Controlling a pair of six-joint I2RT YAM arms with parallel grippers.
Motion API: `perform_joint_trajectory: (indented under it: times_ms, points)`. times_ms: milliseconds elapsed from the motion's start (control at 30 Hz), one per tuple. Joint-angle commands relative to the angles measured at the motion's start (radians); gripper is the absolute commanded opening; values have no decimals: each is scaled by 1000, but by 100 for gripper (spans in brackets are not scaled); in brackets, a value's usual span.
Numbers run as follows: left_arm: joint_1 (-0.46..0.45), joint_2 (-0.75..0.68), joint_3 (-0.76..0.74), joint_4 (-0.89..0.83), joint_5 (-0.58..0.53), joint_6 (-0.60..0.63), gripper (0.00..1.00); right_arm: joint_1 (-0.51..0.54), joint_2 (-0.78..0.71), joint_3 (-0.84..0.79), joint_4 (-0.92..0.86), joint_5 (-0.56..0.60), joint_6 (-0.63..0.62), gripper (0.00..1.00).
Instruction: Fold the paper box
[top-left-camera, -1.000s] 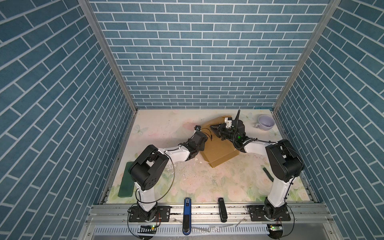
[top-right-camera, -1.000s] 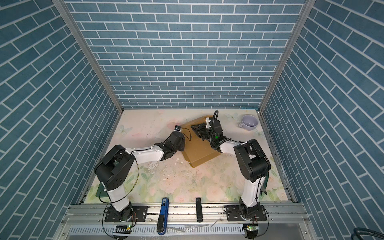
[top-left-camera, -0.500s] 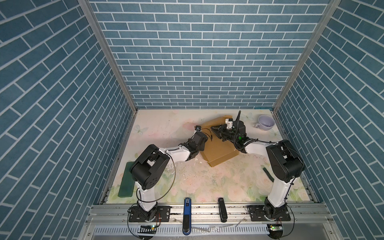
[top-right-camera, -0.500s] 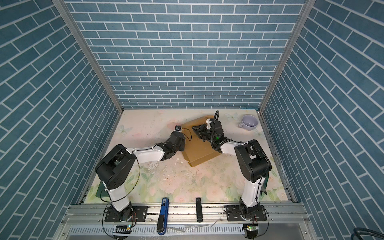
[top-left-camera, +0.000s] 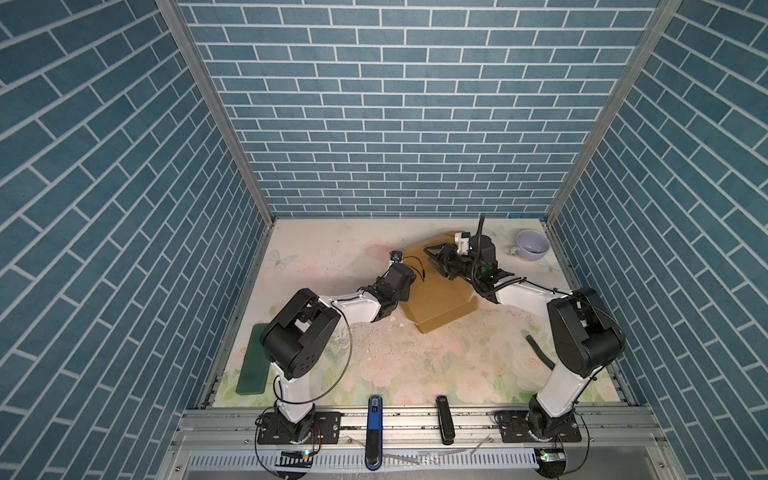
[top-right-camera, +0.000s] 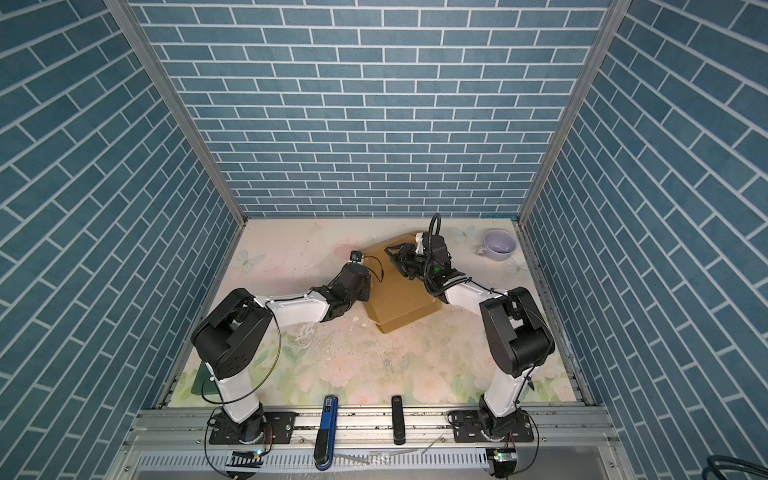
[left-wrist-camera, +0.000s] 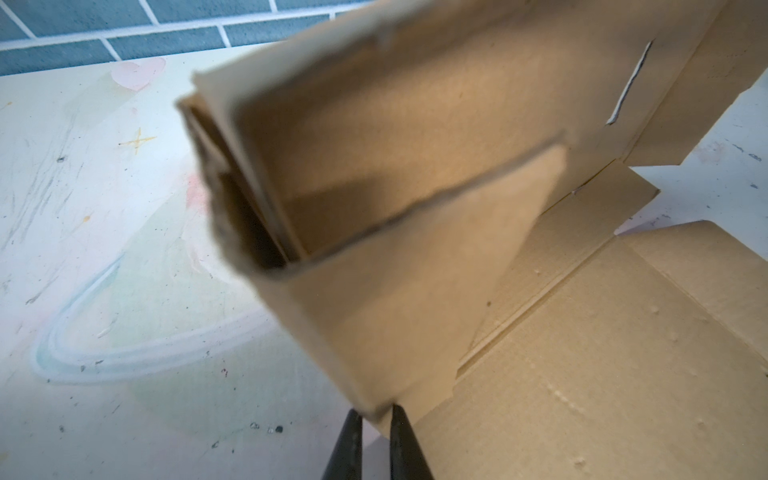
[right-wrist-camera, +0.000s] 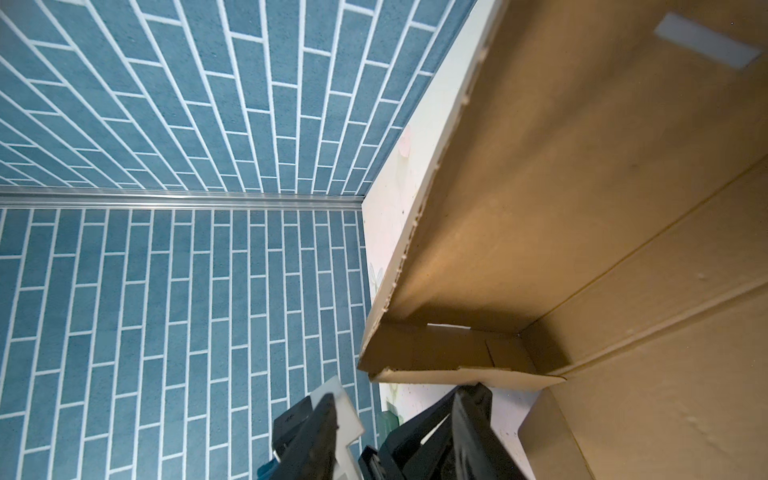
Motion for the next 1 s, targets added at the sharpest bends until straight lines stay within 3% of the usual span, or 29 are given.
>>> perform_joint_trajectory:
  times_ms: [0, 967]
  points:
    - [-2, 16, 0, 16, -9, 6, 16, -5, 21, 79, -54, 40, -20, 47]
    - [-3, 21, -9, 28, -1, 5, 16, -21, 164, 261, -140, 106, 14, 36]
